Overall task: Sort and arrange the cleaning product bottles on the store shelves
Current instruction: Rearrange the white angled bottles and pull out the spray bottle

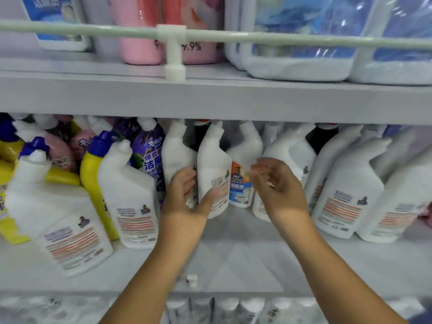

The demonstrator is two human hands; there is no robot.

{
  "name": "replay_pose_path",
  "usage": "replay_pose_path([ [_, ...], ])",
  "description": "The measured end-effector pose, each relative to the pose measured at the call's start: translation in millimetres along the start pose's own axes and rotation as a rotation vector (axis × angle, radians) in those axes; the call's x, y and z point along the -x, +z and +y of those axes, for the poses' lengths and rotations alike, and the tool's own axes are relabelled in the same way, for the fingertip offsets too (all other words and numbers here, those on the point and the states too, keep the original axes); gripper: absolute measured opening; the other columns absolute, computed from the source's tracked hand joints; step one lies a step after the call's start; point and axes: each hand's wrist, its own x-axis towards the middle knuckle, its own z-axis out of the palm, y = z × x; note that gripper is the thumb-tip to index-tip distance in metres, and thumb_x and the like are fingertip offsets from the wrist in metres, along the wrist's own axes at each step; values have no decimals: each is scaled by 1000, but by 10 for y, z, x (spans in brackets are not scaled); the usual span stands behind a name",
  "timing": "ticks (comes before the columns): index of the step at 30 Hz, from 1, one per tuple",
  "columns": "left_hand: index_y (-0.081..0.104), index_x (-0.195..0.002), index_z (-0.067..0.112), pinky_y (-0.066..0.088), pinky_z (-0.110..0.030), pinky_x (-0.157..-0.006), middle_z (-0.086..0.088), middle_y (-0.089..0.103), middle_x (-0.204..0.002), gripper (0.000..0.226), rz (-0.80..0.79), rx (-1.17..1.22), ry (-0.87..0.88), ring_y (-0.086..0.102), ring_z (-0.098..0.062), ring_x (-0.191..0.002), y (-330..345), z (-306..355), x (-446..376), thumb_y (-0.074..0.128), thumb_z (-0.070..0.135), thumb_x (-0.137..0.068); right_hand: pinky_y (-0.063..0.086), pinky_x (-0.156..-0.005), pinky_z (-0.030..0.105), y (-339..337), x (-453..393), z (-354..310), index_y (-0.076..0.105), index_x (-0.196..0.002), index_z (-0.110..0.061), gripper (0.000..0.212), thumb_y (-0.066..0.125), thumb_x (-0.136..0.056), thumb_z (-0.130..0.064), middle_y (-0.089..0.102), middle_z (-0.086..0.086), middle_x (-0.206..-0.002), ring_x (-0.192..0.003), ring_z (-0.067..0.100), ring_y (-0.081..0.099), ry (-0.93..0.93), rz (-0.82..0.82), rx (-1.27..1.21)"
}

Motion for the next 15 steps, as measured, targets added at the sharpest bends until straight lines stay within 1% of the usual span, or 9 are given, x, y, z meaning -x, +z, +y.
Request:
replay_pose_path([
  [1, 58, -122, 35, 54, -30, -99, 18, 70, -117, 49, -30, 27, -42, 67, -1, -112, 101, -40, -130, 83, 17, -84, 53, -67, 14, -61, 5, -12, 66, -108, -24, 17, 70, -94, -15, 72, -7, -102, -91, 4, 68, -22, 25, -2],
  [3, 58, -128, 23, 56, -43, -99, 10, 72, -118, 51, -79, 23, -142, 69, -9, -111, 235, -98, -329, 82, 26, -83, 51, -72, 12, -178, 15, 2, 67, -108, -21, 15, 70, -94, -17, 70, -8, -104, -91, 3, 67, -95, 130, 43],
  [5, 57, -128, 25, 56, -47, -97, 7, 72, -118, 50, -95, -65, -187, 68, -14, -110, 289, -111, -398, 79, 35, -84, 47, -75, 9, -297, -7, 72, 65, -109, -22, 19, 72, -92, -21, 64, -9, -107, -96, 9, 64, -157, 245, 151],
  [7, 59, -123, 32, 57, -48, -94, 11, 73, -112, 43, -97, -84, -205, 69, -13, -107, 302, -139, -413, 77, 39, -84, 42, -76, 3, -408, -99, 151, 63, -115, -22, 32, 78, -87, -23, 55, -6, -111, -100, 17, 60, -200, 302, 316],
  [8, 60, -121, 34, 58, -48, -92, 13, 73, -110, 39, -104, -83, -218, 69, -13, -105, 291, -133, -407, 76, 39, -85, 39, -78, 0, -454, -165, 193, 62, -121, -21, 41, 80, -84, -25, 51, -7, -115, -105, 19, 58, -202, 288, 402],
  [10, 60, -117, 34, 59, -48, -90, 12, 74, -108, 32, -127, -69, -224, 70, -12, -103, 284, -144, -395, 75, 33, -89, 31, -85, -3, -537, -297, 247, 57, -134, -21, 60, 84, -81, -30, 46, -9, -125, -122, 17, 50, -149, 167, 507],
  [12, 61, -112, 33, 59, -45, -89, 10, 74, -107, 27, -140, -56, -223, 70, -12, -102, 292, -134, -351, 75, 28, -90, 31, -96, 8, -598, -384, 278, 48, -143, -24, 72, 84, -81, -32, 43, -10, -135, -133, 13, 42, -87, 15, 514],
  [13, 61, -109, 33, 58, -43, -88, 10, 74, -106, 26, -156, -39, -215, 70, -12, -102, 304, -122, -314, 76, 25, -90, 33, -99, 15, -624, -406, 281, 45, -146, -25, 76, 84, -81, -32, 43, -11, -137, -133, 11, 42, -58, -28, 504],
  [15, 62, -106, 35, 58, -37, -86, 10, 75, -105, 25, -204, -13, -205, 71, -9, -100, 344, -75, -245, 76, 23, -90, 37, -100, 21, -661, -442, 280, 43, -146, -29, 78, 85, -80, -34, 45, -14, -134, -128, 9, 45, 1, -61, 478],
])
